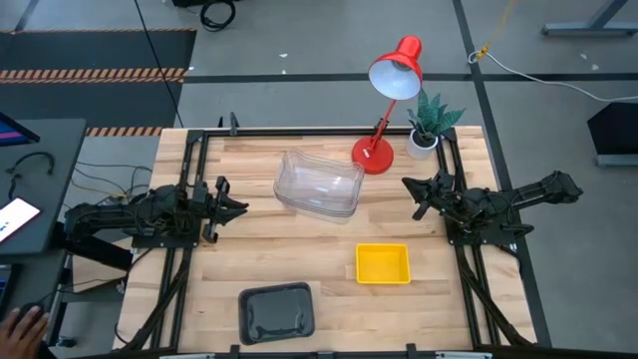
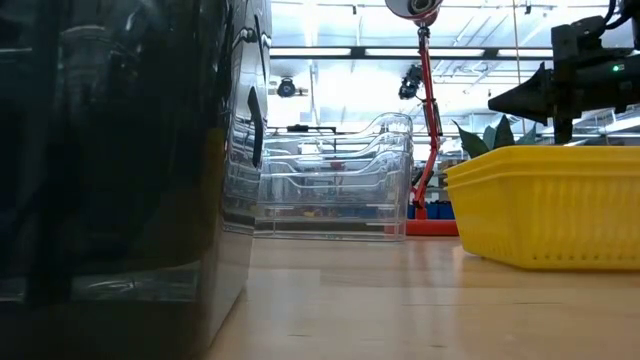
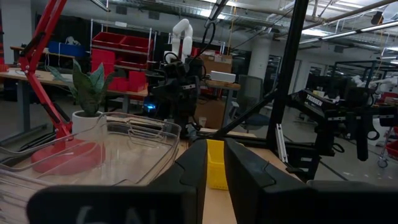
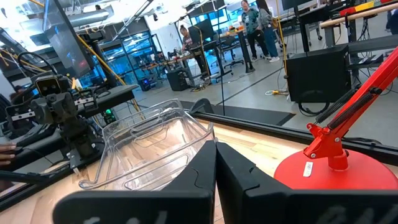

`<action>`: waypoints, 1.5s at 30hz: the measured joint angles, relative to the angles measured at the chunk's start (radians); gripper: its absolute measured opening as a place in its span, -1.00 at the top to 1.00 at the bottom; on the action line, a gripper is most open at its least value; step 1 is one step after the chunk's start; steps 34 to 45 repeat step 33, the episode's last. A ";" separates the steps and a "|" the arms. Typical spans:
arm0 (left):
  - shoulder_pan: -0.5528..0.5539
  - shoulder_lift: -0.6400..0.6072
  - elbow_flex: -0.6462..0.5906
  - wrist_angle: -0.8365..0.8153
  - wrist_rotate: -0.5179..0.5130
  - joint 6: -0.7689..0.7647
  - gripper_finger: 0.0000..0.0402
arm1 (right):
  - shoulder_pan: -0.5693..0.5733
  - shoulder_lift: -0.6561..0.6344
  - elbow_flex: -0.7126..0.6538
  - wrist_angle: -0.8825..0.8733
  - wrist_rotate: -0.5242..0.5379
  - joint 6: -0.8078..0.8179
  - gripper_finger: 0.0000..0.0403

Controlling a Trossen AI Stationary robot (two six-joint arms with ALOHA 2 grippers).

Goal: Stack baskets by color
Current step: Return to Home Position

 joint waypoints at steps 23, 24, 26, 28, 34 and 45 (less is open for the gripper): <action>0.000 0.000 0.000 0.000 0.000 0.000 0.70 | 0.000 0.000 0.000 0.000 0.000 0.000 0.94; 0.000 0.000 0.000 0.000 0.000 0.000 0.71 | 0.000 0.000 0.000 0.000 0.000 0.000 0.94; 0.000 0.000 0.000 0.000 0.000 0.000 0.72 | 0.000 0.000 0.000 0.000 0.000 0.000 0.94; 0.000 0.000 0.000 0.000 0.000 0.000 0.73 | 0.000 0.000 0.000 0.000 0.000 0.000 0.94; 0.000 0.000 0.000 0.000 0.000 0.000 0.72 | 0.000 0.000 0.000 0.000 0.000 0.000 0.94; 0.000 0.000 0.000 0.000 0.000 0.000 0.72 | 0.000 0.000 0.000 0.000 0.000 0.000 0.94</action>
